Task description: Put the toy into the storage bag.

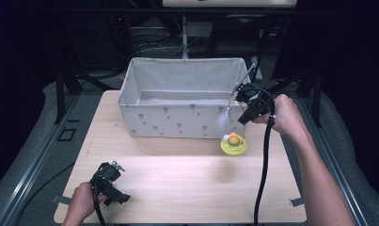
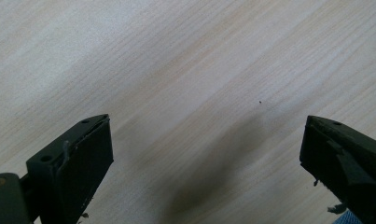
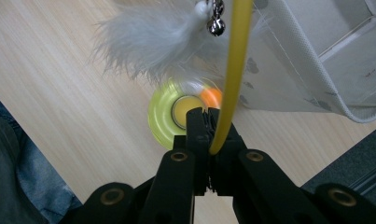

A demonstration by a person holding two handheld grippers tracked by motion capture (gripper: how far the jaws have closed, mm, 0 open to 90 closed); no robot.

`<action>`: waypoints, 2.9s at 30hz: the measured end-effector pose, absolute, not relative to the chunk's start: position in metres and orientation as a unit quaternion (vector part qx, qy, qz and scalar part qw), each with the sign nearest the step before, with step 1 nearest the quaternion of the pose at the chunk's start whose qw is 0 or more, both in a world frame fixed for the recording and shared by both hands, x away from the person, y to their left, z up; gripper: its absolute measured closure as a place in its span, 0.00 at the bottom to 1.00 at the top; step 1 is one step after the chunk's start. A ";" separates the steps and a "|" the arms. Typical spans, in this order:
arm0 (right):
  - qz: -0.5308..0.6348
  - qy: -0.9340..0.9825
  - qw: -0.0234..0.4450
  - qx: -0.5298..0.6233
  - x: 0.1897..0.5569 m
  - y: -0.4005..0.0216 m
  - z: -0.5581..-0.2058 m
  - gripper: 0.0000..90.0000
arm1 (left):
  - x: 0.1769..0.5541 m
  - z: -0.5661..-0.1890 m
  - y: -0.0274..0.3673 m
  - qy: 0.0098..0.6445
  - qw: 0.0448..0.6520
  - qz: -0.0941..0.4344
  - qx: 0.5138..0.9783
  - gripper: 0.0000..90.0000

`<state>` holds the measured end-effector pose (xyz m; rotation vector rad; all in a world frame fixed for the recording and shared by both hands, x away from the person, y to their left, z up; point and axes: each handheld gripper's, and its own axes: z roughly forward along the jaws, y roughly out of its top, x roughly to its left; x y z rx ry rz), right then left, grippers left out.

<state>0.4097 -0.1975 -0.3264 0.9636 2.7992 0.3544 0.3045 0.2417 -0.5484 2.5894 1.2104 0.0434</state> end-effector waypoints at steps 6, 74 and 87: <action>0.119 0.935 0.076 0.325 0.410 -0.199 -0.321 0.98 | 0.305 -0.549 0.241 0.417 0.139 0.015 0.898 0.03; 0.137 0.935 0.094 0.314 0.416 -0.194 -0.227 0.98 | 0.305 -0.549 0.240 0.414 0.139 0.012 0.899 0.03; 0.138 0.931 0.103 0.322 0.422 -0.192 -0.211 0.98 | 0.305 -0.550 0.240 0.413 0.137 0.009 0.900 0.03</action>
